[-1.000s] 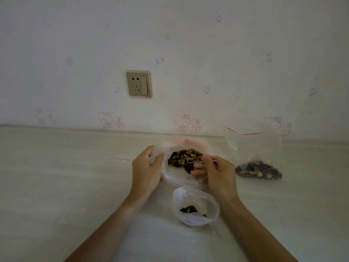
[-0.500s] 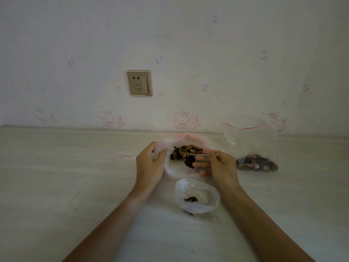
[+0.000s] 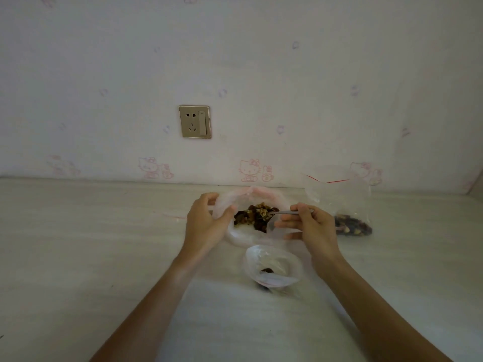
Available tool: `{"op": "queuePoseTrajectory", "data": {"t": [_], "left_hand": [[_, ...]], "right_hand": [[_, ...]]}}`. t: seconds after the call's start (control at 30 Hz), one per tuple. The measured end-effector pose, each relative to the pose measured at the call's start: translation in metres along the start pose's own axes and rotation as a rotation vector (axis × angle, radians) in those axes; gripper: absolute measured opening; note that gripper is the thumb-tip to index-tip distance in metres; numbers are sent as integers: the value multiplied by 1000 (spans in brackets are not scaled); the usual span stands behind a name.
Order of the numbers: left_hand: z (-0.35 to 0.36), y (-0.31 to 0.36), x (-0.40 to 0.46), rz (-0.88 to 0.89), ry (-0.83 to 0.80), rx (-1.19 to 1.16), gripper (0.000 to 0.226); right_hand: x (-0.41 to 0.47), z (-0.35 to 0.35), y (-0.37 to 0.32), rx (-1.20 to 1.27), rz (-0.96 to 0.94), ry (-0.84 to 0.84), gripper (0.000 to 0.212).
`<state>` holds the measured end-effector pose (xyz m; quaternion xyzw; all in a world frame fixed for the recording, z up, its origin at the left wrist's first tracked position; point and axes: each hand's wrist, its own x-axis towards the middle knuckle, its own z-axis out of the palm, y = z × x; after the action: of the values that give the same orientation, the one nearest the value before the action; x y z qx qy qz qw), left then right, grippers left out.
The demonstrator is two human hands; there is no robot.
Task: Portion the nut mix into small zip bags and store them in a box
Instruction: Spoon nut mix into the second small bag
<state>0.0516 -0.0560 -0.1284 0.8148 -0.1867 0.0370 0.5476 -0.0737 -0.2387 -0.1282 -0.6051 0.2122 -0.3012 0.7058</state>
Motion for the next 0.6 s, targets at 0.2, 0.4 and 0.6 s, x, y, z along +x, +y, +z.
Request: {"op": "queuePoseTrajectory", "data": {"t": [0.2,0.4,0.6], "left_hand": [[-18,10,-39,230,116,112,23],[-7,14,-69,41,-273,188,39],[-1,23,-75,22,-305,138,19]], "right_hand": [[-24,-20,-31,25,-34,-35,31],[-62,-48,-49,40,-30,-79,32],[-89,-66,-35,-68,-55,-108,31]]}}
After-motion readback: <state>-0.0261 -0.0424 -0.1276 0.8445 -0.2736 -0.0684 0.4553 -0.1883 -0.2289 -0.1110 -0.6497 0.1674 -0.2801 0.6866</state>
